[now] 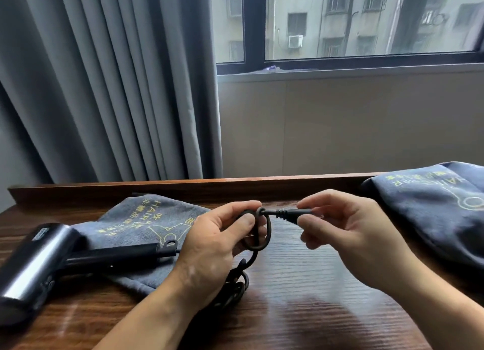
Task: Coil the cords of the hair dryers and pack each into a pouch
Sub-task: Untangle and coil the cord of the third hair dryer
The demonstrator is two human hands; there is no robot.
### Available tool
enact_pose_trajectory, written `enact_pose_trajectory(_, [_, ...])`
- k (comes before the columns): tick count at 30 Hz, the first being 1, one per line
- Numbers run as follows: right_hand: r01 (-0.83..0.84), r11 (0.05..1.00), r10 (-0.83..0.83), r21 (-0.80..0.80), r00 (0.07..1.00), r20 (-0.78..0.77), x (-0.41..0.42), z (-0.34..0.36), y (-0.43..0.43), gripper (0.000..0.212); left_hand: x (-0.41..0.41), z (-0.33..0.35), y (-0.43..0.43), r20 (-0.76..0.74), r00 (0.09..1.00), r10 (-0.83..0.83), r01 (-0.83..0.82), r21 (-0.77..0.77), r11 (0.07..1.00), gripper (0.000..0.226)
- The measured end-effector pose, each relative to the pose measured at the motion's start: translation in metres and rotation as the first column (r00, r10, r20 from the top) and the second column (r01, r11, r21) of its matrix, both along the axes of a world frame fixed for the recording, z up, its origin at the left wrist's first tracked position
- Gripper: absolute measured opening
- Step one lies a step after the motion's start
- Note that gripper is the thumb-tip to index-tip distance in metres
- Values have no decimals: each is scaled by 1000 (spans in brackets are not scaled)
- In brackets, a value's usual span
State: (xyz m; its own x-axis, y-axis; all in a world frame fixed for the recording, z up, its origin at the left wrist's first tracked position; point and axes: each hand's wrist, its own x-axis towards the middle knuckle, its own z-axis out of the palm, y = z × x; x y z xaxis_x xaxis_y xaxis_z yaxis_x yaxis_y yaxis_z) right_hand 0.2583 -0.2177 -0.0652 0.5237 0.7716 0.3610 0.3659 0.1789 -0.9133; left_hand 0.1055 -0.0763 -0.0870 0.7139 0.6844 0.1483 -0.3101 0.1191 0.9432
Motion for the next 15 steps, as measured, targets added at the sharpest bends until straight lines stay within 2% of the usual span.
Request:
enact_pose_trajectory(3, [-47, 998, 46, -34, 999, -8, -8, 3, 1, 12, -2, -1, -2, -57, 997, -55, 58, 37, 998, 26])
enact_pose_trajectory(7, [-91, 994, 79, -60, 980, -185, -8, 6, 3, 26, -1, 0, -6, -57, 995, -80, 81, 23, 996, 31])
enact_pose_trajectory(10, [-158, 978, 130, -137, 973, -192, -14, -1, 6, 21, 0, 0, -13, -112, 988, -106, 118, 103, 988, 28])
enact_pose_trajectory(12, [-130, 979, 103, -158, 980, -172, -17, -7, 9, 20, 1, 0, -16, -115, 991, -72, 87, 131, 988, 19])
enact_pose_trajectory(15, [-112, 984, 75, -136, 965, -252, -17, -7, 10, 28, 0, 1, -10, -56, 998, -17, 23, 98, 995, 19])
